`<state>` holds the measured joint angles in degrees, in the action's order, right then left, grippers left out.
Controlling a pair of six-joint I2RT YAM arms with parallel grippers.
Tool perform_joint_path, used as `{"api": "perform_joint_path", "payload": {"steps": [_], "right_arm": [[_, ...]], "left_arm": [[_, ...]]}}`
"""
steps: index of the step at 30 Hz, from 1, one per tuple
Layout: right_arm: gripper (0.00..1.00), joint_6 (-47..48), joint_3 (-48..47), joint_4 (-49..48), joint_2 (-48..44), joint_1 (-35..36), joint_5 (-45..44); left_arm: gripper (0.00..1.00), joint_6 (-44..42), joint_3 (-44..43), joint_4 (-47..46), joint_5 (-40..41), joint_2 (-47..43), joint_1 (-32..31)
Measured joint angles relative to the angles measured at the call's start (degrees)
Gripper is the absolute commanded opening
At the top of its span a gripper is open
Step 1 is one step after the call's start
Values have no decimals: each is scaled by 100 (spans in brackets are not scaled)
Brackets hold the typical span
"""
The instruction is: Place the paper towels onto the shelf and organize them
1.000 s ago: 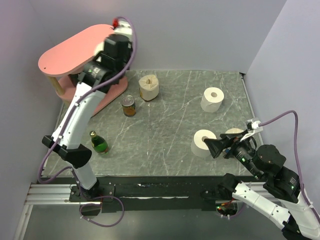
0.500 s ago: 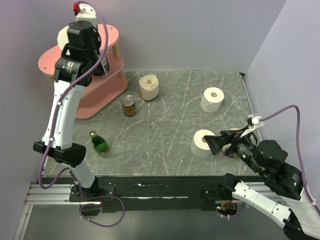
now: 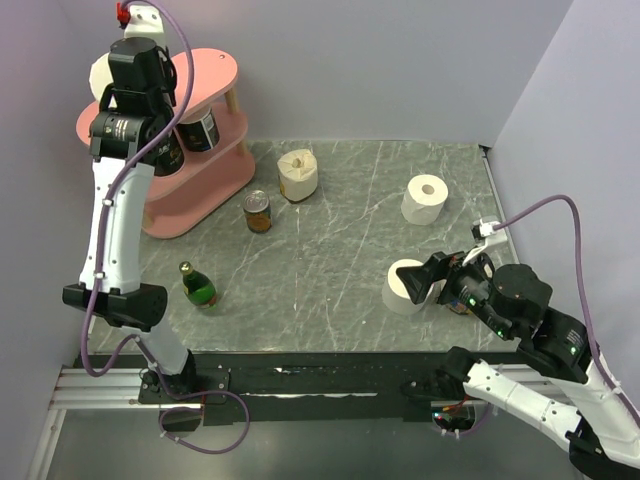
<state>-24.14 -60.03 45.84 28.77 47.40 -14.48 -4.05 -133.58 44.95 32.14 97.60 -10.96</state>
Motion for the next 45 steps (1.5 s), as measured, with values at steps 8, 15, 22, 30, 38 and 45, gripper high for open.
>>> {"api": "perform_joint_path", "payload": {"steps": [8,15,22,30,38,45], "right_arm": [[100,39,-42,-44,133,0,46],[100,39,-48,-70,107,0,61],[100,42,-168,-92,20,0,61],[100,74,-190,-125,-24,0,59],[99,114,-234,-173,-24,0,57],[100,160,-254,-205,26,0,59]], "left_arm": [[39,-2,195,-90,-184,-9,103],[41,0,210,-109,-321,-9,140],[41,-17,238,-153,-439,-9,153],[44,-129,229,-271,-431,98,177],[46,-299,229,-278,-175,155,177],[47,-546,352,-514,153,155,177]]}}
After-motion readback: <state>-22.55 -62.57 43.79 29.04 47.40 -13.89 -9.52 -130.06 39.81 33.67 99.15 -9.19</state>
